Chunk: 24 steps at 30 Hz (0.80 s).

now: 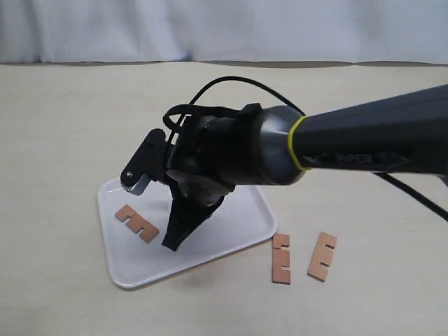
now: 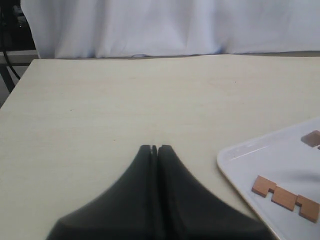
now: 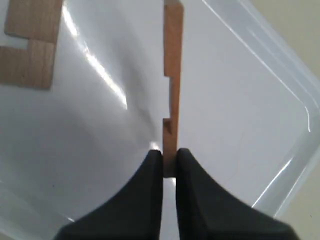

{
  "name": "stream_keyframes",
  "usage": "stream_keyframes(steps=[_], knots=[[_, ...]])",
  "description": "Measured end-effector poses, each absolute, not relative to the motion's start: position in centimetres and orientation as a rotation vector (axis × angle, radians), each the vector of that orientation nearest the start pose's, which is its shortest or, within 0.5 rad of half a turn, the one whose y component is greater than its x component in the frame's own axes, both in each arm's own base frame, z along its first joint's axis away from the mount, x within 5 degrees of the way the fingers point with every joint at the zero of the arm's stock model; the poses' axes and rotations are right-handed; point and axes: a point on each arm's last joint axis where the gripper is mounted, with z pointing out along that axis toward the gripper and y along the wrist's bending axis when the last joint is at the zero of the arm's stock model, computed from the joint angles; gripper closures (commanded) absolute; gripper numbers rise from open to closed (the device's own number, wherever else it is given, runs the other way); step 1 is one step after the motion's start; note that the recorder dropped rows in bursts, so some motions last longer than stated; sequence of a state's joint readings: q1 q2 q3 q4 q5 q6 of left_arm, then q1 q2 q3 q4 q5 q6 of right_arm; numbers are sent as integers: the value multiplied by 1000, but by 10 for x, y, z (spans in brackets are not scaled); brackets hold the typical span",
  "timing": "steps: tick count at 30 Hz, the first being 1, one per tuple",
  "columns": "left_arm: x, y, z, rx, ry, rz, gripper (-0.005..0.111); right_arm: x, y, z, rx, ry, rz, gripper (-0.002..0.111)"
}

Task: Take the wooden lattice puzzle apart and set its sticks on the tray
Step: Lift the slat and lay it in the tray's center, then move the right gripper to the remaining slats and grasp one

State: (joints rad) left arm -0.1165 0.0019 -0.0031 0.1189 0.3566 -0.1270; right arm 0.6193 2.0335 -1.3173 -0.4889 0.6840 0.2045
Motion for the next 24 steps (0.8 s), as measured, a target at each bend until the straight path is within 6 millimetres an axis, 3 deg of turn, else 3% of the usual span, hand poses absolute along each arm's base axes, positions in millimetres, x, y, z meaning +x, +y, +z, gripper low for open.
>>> stream_keyframes(steps=[5,6,10,13,24], knots=[[53,-2,182,64,1836,-55,107,347,214,144,-995,2574,-321,62],[53,-2,182,64,1836,-55,107,346,214,144,-995,2580,-321,60],[53,-2,182,64,1836,-55,107,340,217,147,-1008,2602,-350,61],[53,-2,182,64,1836,-55,107,335,215,161,-993,2627,-389,61],[53,-2,182,64,1836,-55,107,302,194,259,-798,2641,-295,61]])
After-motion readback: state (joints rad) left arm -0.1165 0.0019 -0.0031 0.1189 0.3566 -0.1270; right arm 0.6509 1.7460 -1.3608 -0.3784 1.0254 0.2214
